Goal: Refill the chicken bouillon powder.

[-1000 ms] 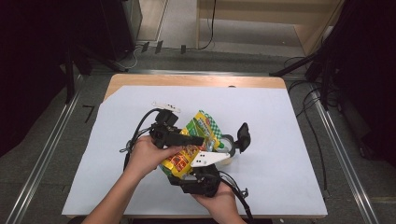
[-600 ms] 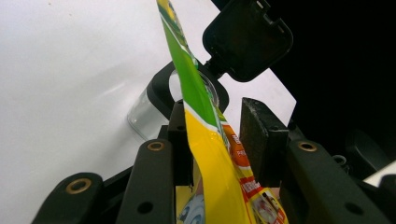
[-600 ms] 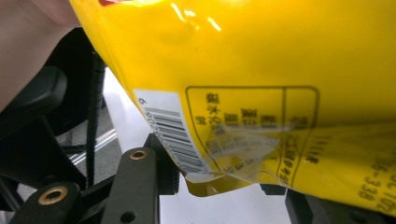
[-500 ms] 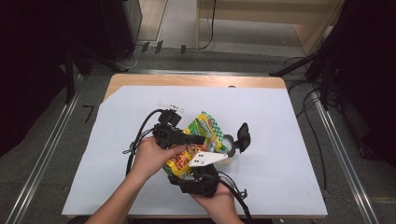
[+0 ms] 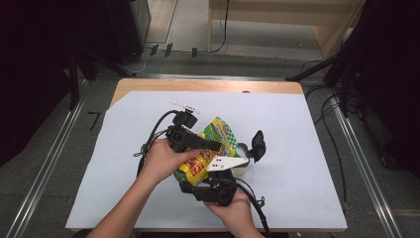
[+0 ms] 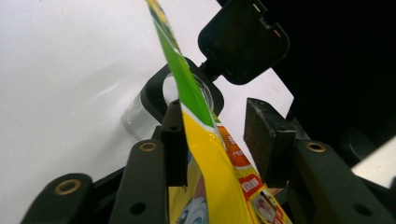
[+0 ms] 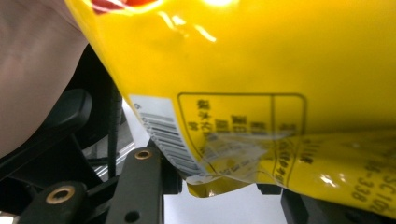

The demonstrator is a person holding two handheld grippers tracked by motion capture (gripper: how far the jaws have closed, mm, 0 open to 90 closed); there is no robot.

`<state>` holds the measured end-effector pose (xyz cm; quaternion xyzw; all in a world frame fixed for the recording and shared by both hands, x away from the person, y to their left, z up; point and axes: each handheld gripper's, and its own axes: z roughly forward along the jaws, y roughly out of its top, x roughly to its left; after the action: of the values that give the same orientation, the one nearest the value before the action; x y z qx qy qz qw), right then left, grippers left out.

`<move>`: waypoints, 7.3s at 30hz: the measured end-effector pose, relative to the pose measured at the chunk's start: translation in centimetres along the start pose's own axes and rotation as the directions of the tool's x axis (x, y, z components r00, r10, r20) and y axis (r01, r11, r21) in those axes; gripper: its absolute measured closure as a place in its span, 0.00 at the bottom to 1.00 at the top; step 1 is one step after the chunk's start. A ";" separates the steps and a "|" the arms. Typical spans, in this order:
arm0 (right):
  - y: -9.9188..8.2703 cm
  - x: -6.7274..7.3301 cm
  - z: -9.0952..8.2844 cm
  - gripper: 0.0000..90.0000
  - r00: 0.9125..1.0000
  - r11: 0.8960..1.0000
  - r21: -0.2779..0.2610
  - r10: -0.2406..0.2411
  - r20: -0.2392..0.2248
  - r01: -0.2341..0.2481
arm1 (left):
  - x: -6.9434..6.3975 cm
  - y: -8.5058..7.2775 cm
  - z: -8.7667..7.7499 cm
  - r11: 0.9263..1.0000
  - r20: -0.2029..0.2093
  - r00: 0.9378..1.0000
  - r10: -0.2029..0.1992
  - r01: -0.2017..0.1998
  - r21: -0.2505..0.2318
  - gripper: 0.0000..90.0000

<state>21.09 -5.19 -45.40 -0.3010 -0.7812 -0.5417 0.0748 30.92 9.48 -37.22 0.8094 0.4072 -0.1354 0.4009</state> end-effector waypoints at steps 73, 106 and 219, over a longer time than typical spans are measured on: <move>1.6 -0.3 -0.2 0.70 0.999 0.999 0.009 0.039 0.013 -0.039 | 0.1 1.5 -0.6 0.996 -0.038 0.998 -0.055 0.057 0.065 0.79; 1.8 -0.5 -0.4 0.71 0.998 0.999 -0.014 0.034 -0.044 -0.034 | -0.9 2.1 -0.3 0.998 -0.048 0.999 -0.010 0.013 0.055 0.78; 1.7 0.5 0.3 0.73 0.987 0.985 0.056 -0.161 -0.003 0.161 | -1.1 2.1 -1.4 1.000 -0.104 0.995 -0.007 0.009 0.018 0.95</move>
<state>21.68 -4.33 -43.93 -0.2350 -0.8180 -0.5236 0.0386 31.68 9.22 -34.62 0.8173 0.4297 -0.0985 0.3710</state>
